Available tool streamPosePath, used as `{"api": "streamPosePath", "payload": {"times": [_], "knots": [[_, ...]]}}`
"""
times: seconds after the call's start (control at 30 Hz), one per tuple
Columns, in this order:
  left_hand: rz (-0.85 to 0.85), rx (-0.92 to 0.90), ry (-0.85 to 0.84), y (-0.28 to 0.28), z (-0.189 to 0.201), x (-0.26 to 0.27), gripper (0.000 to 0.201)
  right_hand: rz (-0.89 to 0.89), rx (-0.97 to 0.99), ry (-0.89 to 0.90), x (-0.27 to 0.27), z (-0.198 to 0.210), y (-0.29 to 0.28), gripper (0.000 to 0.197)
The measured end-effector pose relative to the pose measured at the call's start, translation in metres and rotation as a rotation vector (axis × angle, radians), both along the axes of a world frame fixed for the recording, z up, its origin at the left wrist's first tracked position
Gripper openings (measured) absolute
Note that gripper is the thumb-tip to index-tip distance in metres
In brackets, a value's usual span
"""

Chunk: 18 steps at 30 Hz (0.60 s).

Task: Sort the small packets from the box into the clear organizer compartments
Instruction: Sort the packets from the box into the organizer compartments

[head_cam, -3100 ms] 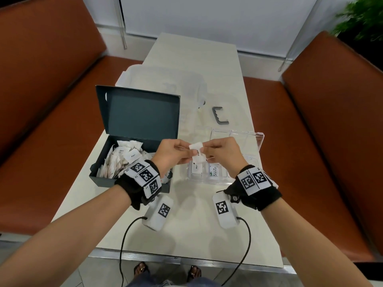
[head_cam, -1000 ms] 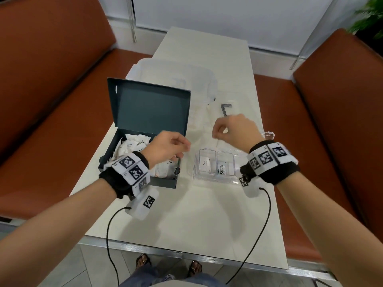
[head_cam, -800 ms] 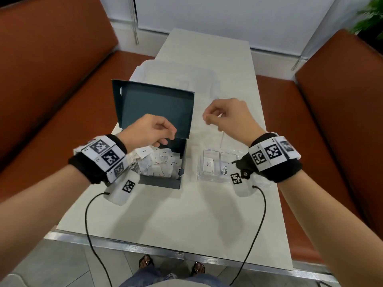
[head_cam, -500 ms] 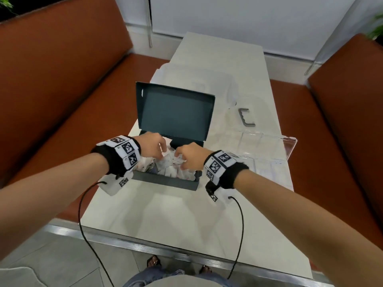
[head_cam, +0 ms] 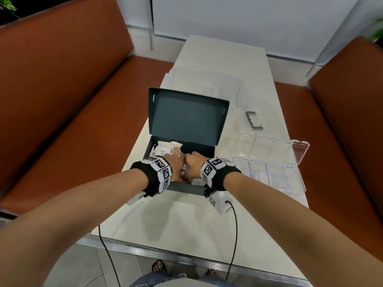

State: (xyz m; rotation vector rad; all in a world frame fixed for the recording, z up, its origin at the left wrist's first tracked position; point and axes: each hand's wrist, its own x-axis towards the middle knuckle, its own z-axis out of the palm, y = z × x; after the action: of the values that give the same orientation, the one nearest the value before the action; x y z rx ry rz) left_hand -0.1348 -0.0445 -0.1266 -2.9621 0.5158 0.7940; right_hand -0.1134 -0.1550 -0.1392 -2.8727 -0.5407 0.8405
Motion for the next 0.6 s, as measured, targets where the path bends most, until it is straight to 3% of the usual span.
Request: {"api": "streamPosePath", "payload": {"times": [0.17,0.33,0.53,0.6], "knots": [[0.046,-0.054,-0.013,-0.005,-0.003,0.009,0.062,-0.118,0.163,0.039,0.004,0.007,-0.008,0.038],[0.103,-0.122,-0.016,0.005,-0.011,0.017,0.043,-0.114,0.257,0.03,0.0,0.015,-0.026,0.056],[0.218,-0.391,-0.097,0.027,0.007,0.017,0.008,-0.119,0.346,-0.014,-0.004,0.023,-0.043,0.053],[0.3,-0.527,-0.098,0.036,0.021,0.014,0.009,-0.141,0.383,-0.026,-0.005,0.026,-0.05,0.05]]}}
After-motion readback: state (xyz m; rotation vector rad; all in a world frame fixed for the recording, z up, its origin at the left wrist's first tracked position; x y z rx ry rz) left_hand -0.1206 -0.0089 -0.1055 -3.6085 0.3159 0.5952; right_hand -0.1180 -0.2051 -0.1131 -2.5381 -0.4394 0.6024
